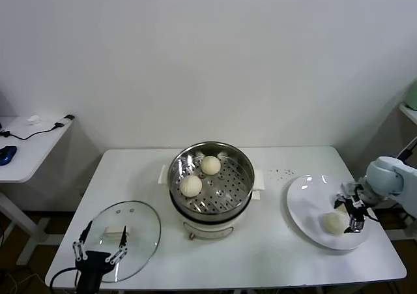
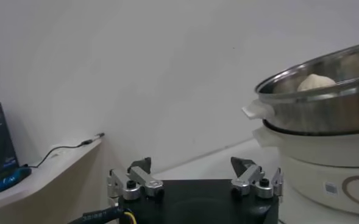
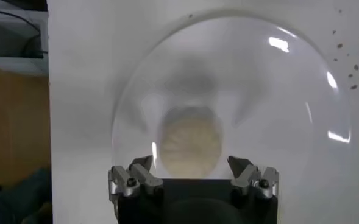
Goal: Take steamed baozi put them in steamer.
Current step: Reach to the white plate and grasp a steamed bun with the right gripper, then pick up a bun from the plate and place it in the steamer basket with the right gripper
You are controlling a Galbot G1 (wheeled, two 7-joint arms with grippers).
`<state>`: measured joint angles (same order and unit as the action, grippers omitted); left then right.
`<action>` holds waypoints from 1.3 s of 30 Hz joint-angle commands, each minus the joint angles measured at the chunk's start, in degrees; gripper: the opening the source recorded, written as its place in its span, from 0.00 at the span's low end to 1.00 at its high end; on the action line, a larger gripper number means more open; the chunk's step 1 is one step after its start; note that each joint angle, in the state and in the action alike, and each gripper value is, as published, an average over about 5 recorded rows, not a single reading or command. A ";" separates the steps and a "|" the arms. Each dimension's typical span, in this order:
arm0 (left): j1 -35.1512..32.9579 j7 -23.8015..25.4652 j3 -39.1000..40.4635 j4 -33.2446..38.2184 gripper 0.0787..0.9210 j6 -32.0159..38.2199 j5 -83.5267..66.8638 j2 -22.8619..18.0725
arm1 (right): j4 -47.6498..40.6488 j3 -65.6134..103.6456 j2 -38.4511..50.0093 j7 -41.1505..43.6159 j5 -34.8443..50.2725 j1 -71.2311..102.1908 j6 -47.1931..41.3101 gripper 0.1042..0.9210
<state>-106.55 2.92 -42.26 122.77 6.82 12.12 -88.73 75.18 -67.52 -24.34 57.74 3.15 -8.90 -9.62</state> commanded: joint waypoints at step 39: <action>-0.14 0.02 0.29 -0.62 0.88 0.11 1.33 0.35 | -4.19 -22.68 -17.03 7.47 2.00 -36.47 24.99 0.57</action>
<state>-106.61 2.93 -42.04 122.06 6.98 13.32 -88.39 70.07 -72.01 -31.21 61.63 3.89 -15.57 -3.13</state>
